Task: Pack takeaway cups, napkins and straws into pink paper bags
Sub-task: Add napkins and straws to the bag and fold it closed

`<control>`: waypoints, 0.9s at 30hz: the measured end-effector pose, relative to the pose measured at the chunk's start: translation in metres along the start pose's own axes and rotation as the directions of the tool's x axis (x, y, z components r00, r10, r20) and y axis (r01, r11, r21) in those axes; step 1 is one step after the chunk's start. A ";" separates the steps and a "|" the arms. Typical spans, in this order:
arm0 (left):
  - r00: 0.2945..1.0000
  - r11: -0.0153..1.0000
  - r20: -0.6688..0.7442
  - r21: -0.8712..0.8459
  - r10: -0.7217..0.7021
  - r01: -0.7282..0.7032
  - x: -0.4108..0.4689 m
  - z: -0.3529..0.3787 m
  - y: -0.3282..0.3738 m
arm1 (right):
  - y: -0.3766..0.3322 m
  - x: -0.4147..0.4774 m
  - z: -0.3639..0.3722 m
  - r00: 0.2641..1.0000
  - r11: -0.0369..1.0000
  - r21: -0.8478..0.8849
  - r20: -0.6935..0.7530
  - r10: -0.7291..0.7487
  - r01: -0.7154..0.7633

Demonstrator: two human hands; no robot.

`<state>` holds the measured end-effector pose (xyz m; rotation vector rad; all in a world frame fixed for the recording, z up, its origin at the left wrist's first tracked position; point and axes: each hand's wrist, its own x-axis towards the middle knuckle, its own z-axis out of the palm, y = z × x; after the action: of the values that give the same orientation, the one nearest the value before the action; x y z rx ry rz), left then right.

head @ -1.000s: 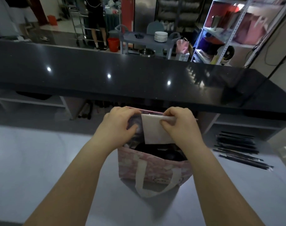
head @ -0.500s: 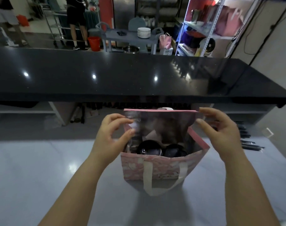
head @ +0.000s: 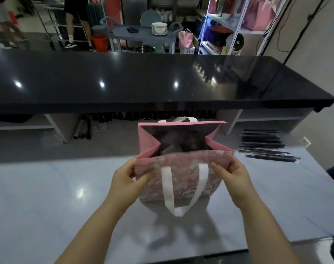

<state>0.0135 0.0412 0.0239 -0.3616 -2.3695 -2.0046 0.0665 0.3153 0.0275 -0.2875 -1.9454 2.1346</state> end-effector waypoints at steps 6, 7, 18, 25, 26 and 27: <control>0.992 0.978 -0.111 -0.202 -0.065 0.042 0.005 -0.001 0.007 | 0.006 0.001 0.016 0.992 0.998 0.034 -0.115 -0.057 0.061; 0.993 0.980 -0.111 -0.198 -0.039 0.016 0.006 -0.005 0.007 | 0.007 0.001 0.019 0.989 0.997 0.028 -0.135 -0.067 0.072; 0.993 0.982 0.095 -0.167 -0.069 0.085 0.056 -0.033 0.006 | -0.016 0.050 0.007 0.984 0.996 -0.084 0.176 -0.009 0.024; 0.993 0.971 -0.119 -0.237 -0.017 -0.012 0.056 -0.018 -0.001 | -0.005 0.051 0.016 0.993 0.994 0.006 -0.056 -0.107 0.107; 0.988 0.970 -0.155 -0.244 -0.022 -0.017 0.054 -0.017 -0.001 | -0.003 0.049 0.017 0.990 0.994 0.003 -0.085 -0.113 0.113; 0.981 0.970 -0.192 -0.242 -0.035 -0.012 0.053 -0.016 -0.001 | -0.002 0.048 0.019 0.988 0.993 0.007 -0.105 -0.116 0.117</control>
<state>-0.0404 0.0343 0.0346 -0.1452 -2.0242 -2.2259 0.0152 0.3119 0.0322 -0.2705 -1.8425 2.0165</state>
